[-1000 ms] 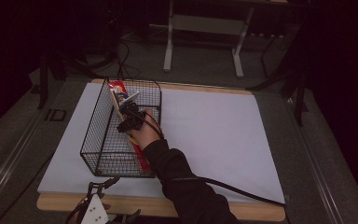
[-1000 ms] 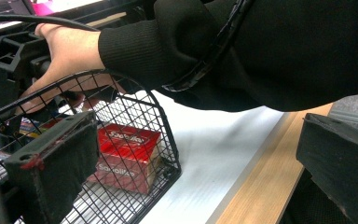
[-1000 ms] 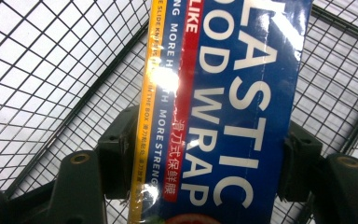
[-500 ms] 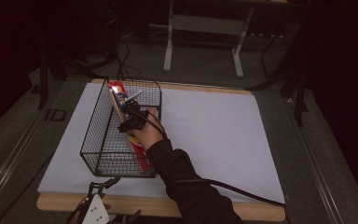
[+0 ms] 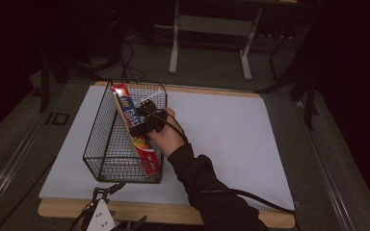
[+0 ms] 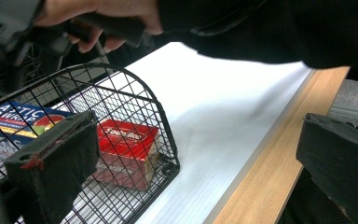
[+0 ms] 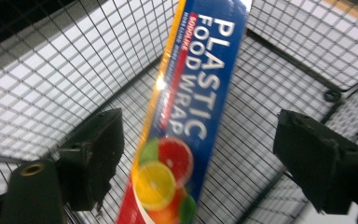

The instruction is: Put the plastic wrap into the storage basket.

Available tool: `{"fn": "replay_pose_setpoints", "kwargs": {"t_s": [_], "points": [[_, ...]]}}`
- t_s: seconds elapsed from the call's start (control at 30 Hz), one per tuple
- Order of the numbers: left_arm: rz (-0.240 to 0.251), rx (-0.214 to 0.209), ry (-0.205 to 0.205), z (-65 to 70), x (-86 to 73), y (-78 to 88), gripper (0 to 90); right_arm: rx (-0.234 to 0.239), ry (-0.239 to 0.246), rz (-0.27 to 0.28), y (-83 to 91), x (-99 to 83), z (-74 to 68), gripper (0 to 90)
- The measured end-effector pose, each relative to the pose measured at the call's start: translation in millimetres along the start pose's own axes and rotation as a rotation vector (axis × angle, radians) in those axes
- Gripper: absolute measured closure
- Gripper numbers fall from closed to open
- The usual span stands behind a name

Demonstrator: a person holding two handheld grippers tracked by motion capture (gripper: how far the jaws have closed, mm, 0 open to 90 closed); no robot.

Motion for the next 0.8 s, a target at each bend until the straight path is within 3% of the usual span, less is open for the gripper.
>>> {"fn": "replay_pose_setpoints", "kwargs": {"t_s": [0.17,0.27,0.5,0.8], "points": [[-0.003,0.0,0.003,-0.2,-0.4,-1.0,0.0,0.005,0.008,0.017,14.5,-8.9,7.5,14.9],[-0.003,0.002,0.009,-1.2,-0.5,-1.4,0.1,-0.041,0.002,0.066,30.1,-13.9,16.4,20.0],[-0.013,0.002,0.005,-1.3,-1.3,-2.9,0.0,-0.022,-0.008,0.096,54.2,-28.4,29.1,18.1],[-0.019,0.005,0.004,-0.8,-1.7,-4.4,0.0,-0.01,-0.022,0.111,69.8,-55.5,41.8,14.8]]}}
Point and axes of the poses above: each handheld gripper's, and its own axes: y roughly backward along the jaws, x roughly out of its top, z roughly to its right, the point moved 5 cm from there along -y, roughly forward along the jaws, and after that the axes turned 6 degrees about y, right-handed, at the moved point
